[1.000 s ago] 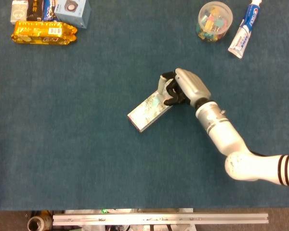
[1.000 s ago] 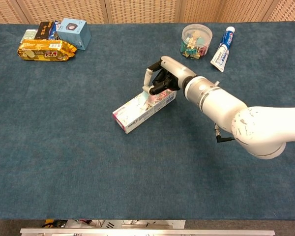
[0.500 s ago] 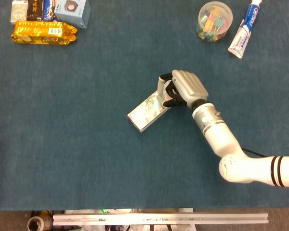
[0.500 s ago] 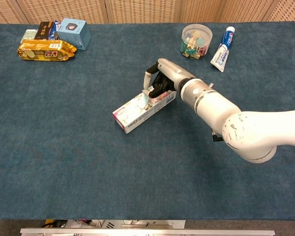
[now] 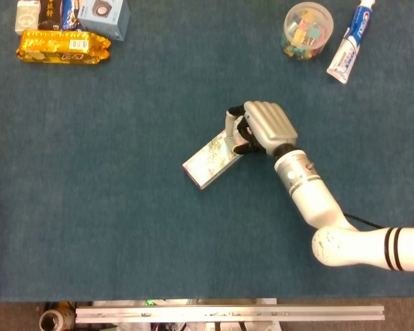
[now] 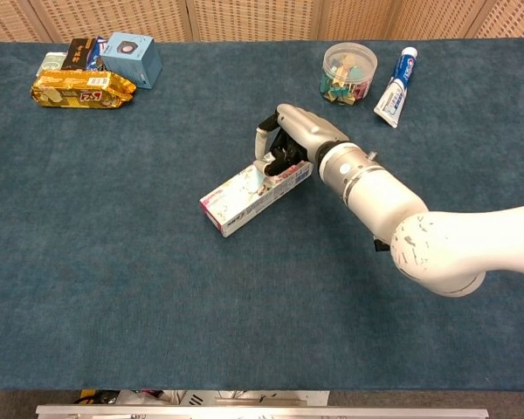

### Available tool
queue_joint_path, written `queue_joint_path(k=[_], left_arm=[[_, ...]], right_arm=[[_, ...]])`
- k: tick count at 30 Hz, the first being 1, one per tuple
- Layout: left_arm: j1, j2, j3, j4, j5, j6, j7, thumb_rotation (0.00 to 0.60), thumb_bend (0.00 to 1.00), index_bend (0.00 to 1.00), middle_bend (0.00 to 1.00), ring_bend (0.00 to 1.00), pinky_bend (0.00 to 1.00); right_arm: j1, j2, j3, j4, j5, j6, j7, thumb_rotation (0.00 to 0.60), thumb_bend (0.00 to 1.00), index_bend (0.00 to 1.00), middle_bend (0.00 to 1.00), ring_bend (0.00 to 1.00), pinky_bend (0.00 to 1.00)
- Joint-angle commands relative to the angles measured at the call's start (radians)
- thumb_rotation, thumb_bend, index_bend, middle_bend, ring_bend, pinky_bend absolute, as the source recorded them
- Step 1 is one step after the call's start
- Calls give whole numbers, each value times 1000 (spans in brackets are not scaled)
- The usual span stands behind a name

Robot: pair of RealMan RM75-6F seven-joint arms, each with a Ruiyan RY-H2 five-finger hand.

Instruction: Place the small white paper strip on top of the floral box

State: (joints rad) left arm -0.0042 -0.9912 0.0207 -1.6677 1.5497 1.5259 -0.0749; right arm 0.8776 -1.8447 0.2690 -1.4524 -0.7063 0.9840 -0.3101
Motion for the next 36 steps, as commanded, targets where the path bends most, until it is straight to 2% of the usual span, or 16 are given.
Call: queue_joint_path(k=[1,6,23,36], left_arm=[[0,0,0,1,0,-1,-1,600,346,136,332,304,227],[-3,-2,0,1,6,-3,0,600,345,136,332,304,227],[-8,-5,0,-3,6,-10,10,600,345,136,331,304,227],[-7,-1,-1,-5,7,-5,10,600,345,136,332,304,227]], right_arm=[[-9,6,4,-8,-13,1,8,600,371,658,974,1000,1000],[-20,15,9,-17,-20,-1,12,600,368,570,972,1000,1000],[-31,21,5,-19,-28,-17,-9,600,323,457,957,1000,1000],[-55,27,25,-26,-90,8,40,600,135,202,923,1000,1000]])
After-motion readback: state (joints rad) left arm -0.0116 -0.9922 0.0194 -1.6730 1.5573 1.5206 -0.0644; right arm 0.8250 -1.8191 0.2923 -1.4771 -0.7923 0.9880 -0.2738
